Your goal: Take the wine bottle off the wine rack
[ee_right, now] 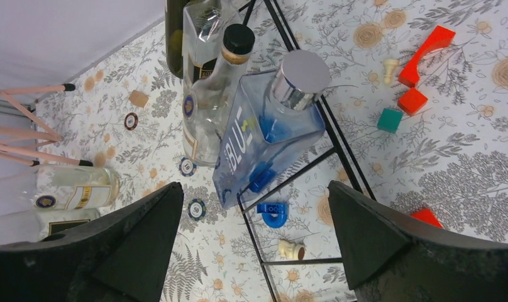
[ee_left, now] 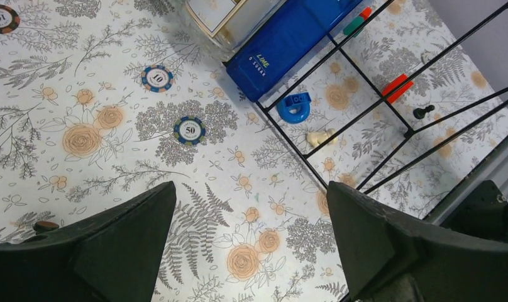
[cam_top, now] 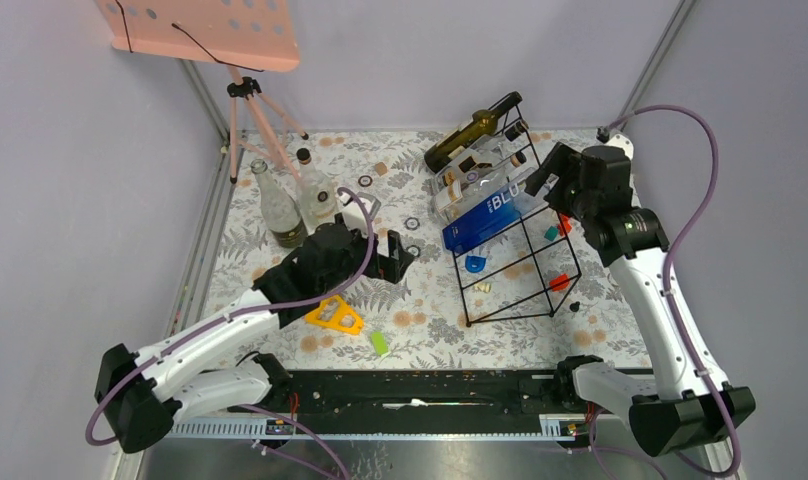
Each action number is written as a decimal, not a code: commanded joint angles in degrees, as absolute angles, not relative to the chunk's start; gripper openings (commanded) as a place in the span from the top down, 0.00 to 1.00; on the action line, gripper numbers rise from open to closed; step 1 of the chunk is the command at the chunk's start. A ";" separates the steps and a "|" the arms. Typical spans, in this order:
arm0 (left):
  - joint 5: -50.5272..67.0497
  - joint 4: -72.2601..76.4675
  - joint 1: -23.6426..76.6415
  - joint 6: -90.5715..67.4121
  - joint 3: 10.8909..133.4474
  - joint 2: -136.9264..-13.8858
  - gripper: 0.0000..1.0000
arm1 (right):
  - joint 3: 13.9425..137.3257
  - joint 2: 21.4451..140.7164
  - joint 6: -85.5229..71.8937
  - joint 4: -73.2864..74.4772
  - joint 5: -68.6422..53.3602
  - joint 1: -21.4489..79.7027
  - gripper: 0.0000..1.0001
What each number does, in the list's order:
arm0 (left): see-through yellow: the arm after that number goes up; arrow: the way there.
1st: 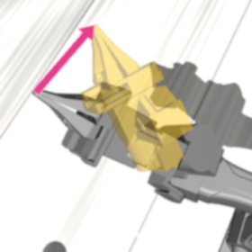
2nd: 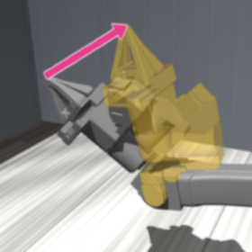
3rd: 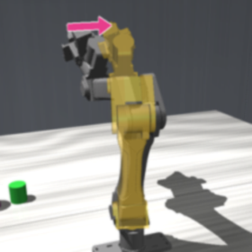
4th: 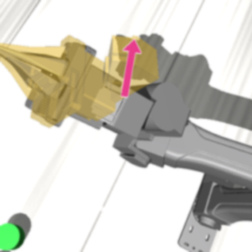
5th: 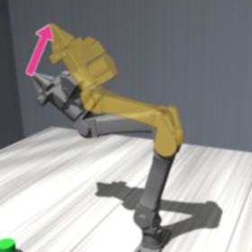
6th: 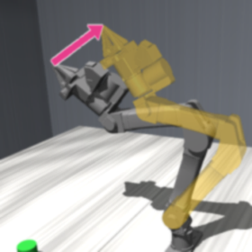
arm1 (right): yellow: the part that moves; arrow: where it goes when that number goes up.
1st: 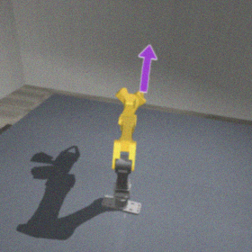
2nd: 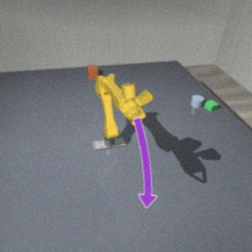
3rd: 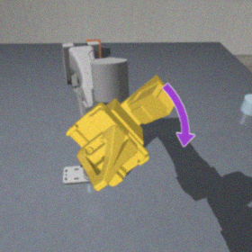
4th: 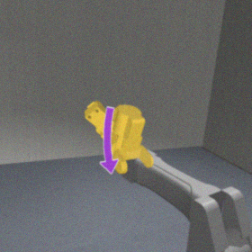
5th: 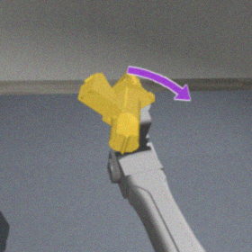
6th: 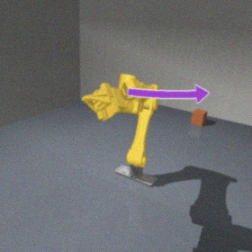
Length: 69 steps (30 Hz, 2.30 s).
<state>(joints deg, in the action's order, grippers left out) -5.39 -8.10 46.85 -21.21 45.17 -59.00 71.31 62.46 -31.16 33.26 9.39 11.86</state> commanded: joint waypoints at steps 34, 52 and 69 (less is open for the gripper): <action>-5.63 -3.74 48.67 -23.12 39.34 -51.50 0.01 | 64.00 75.62 -46.54 9.29 8.04 3.25 0.32; 4.32 12.41 48.97 -7.39 48.02 -67.55 0.01 | 61.35 71.69 -38.50 3.93 5.31 3.25 1.00; 11.23 27.71 52.05 8.80 65.84 -92.50 0.01 | 64.09 64.92 -38.43 9.99 2.14 5.73 1.00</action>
<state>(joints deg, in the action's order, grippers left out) 8.36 20.14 50.26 4.49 61.67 -88.84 61.10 69.08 -35.99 9.02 3.88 4.21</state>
